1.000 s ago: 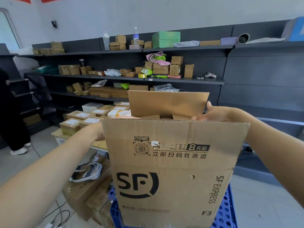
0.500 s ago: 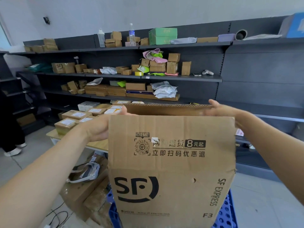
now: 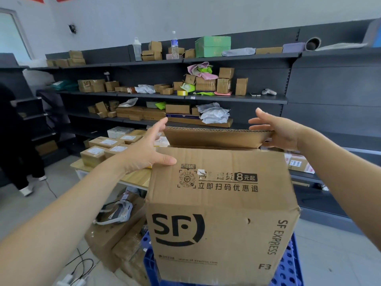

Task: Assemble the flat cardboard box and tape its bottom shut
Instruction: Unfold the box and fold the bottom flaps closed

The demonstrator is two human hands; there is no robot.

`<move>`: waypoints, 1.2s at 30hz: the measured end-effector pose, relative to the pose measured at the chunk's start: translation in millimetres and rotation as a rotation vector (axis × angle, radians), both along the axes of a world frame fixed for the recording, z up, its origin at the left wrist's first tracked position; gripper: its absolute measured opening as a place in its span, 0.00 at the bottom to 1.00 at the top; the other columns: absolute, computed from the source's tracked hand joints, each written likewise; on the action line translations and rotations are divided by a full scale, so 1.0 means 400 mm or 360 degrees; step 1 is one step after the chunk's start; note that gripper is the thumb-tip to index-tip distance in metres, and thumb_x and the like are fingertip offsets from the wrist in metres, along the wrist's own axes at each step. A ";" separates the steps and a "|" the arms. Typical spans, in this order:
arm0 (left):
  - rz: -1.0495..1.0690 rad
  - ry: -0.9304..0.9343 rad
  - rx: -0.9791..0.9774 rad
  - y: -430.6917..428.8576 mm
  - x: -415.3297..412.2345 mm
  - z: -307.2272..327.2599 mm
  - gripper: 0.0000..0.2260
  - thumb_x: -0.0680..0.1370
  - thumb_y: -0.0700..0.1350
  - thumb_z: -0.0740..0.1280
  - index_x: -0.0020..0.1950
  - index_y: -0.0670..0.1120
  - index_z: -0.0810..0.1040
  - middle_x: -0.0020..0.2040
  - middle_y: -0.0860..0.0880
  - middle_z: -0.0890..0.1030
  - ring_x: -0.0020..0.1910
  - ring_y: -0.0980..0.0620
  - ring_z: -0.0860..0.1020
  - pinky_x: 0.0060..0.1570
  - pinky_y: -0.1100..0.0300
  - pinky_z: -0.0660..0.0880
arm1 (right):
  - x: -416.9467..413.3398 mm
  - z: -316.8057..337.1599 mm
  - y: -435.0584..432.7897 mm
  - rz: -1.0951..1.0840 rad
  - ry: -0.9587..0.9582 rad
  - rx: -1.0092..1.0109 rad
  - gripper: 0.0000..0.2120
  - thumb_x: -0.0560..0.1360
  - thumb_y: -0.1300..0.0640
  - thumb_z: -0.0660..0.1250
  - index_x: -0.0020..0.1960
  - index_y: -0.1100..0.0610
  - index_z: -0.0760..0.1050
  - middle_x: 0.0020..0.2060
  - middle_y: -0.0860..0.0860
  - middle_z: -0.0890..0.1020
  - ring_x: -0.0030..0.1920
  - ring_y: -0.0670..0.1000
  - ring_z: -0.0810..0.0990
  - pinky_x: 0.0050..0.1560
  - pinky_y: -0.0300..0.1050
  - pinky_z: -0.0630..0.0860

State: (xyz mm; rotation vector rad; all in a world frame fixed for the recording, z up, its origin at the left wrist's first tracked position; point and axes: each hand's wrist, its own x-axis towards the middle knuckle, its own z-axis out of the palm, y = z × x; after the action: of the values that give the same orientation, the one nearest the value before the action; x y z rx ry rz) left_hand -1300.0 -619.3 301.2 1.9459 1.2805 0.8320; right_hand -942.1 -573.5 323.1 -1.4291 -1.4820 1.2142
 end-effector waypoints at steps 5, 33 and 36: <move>-0.0090 0.0309 0.0037 0.009 0.028 -0.020 0.48 0.70 0.43 0.77 0.77 0.62 0.46 0.77 0.62 0.46 0.76 0.57 0.49 0.68 0.59 0.55 | -0.004 -0.007 -0.014 0.0148 -0.0572 -0.0056 0.33 0.70 0.30 0.59 0.67 0.48 0.72 0.65 0.47 0.73 0.67 0.52 0.68 0.71 0.50 0.59; 0.0546 0.0208 -0.0451 0.002 0.120 -0.089 0.29 0.75 0.56 0.68 0.74 0.59 0.64 0.76 0.48 0.62 0.70 0.45 0.67 0.64 0.54 0.67 | -0.011 -0.154 -0.033 0.0018 -0.0057 -0.0454 0.60 0.67 0.61 0.77 0.76 0.47 0.31 0.66 0.58 0.71 0.55 0.59 0.80 0.47 0.57 0.81; 0.0577 0.0124 -0.0457 0.008 0.108 -0.087 0.30 0.73 0.55 0.71 0.73 0.58 0.66 0.75 0.48 0.63 0.68 0.45 0.69 0.65 0.48 0.69 | -0.025 -0.146 -0.041 0.0012 -0.0039 -0.0462 0.57 0.69 0.64 0.75 0.77 0.48 0.32 0.61 0.57 0.74 0.52 0.58 0.80 0.44 0.56 0.82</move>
State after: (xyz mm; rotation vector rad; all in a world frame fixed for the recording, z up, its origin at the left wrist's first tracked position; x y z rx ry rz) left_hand -1256.7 -616.0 266.6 1.5569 1.7290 0.6986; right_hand -952.0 -589.8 264.6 -1.6329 -1.3691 1.4677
